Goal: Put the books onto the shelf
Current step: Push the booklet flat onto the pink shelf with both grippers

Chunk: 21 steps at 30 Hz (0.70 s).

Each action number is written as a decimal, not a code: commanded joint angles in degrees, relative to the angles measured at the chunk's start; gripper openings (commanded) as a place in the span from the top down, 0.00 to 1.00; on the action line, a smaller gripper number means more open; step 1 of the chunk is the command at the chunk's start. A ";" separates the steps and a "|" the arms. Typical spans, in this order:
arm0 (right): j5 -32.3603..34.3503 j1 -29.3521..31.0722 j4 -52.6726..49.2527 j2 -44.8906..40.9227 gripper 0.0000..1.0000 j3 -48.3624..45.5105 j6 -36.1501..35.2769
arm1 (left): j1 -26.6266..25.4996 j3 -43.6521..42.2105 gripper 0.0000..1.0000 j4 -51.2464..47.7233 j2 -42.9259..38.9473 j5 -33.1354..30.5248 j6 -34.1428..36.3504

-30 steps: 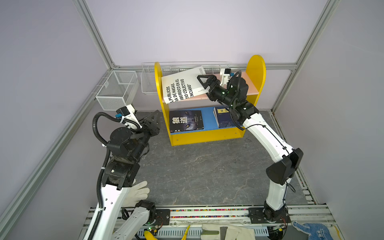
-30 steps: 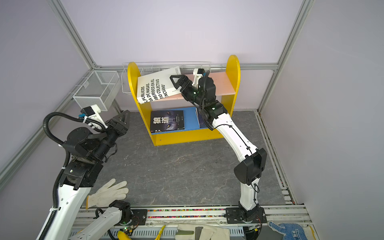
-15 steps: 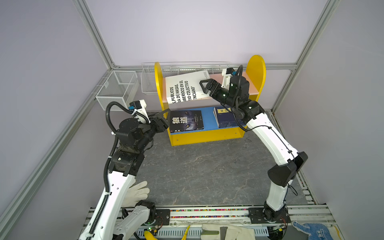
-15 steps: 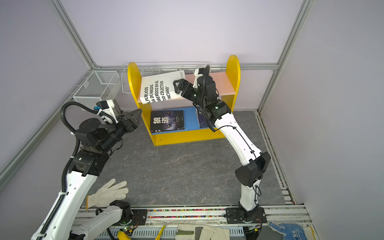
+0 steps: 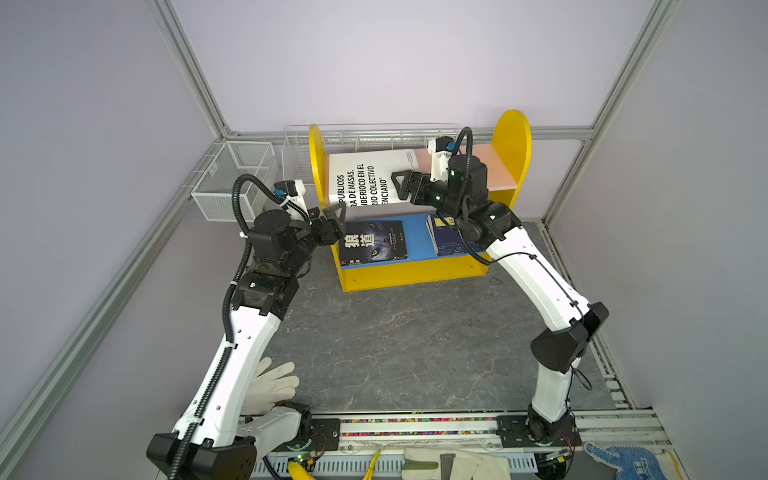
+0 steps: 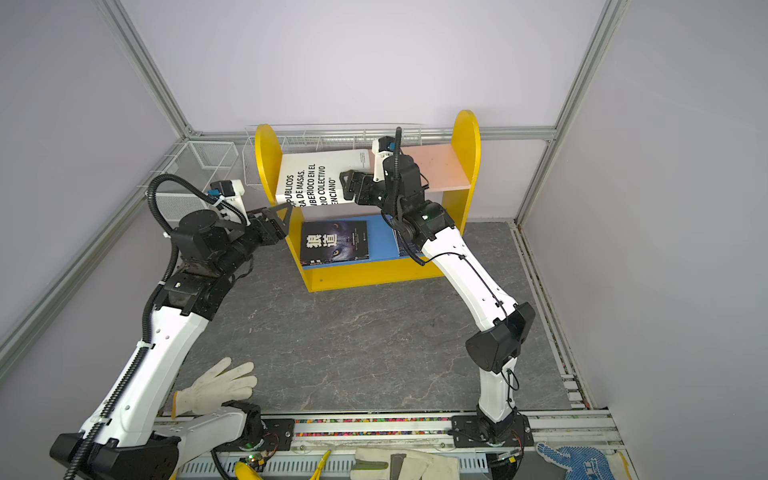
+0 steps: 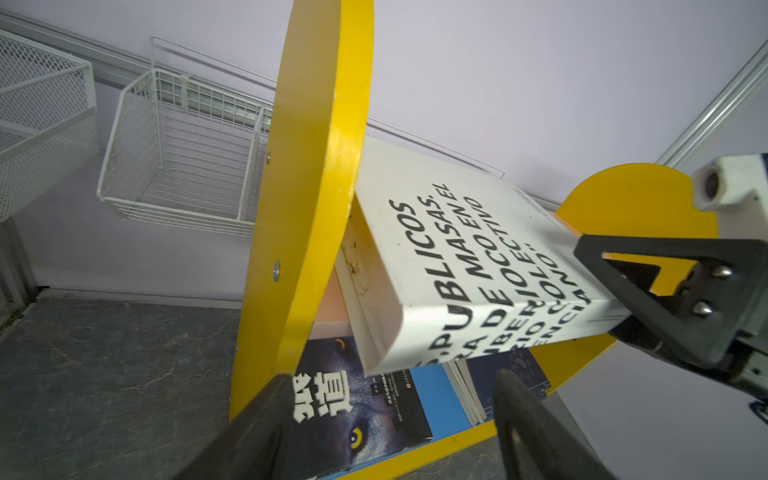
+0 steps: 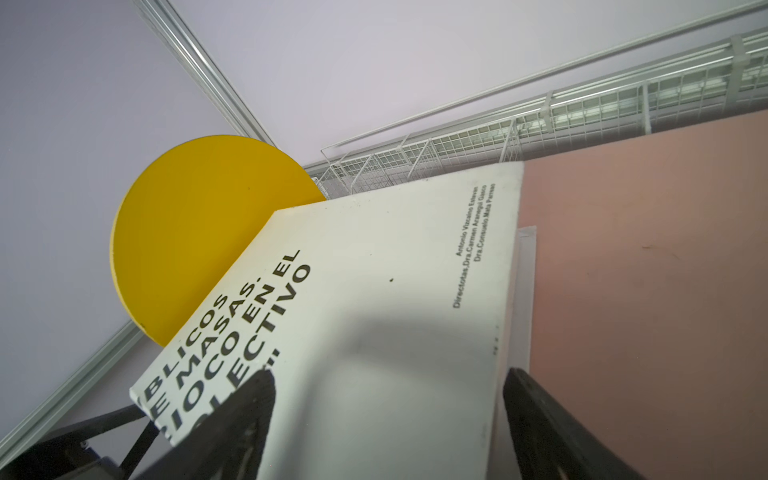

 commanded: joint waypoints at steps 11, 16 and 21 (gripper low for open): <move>-3.81 0.59 4.39 4.99 0.04 2.24 -2.60 | 1.02 0.69 0.38 3.86 2.56 -5.25 3.30; -4.39 0.65 5.30 6.31 0.03 3.29 -2.21 | 2.93 0.66 0.43 4.28 3.46 -4.44 2.01; -5.48 0.59 5.63 8.08 0.01 4.65 -1.04 | 4.25 -0.57 0.44 5.75 3.60 -3.94 0.83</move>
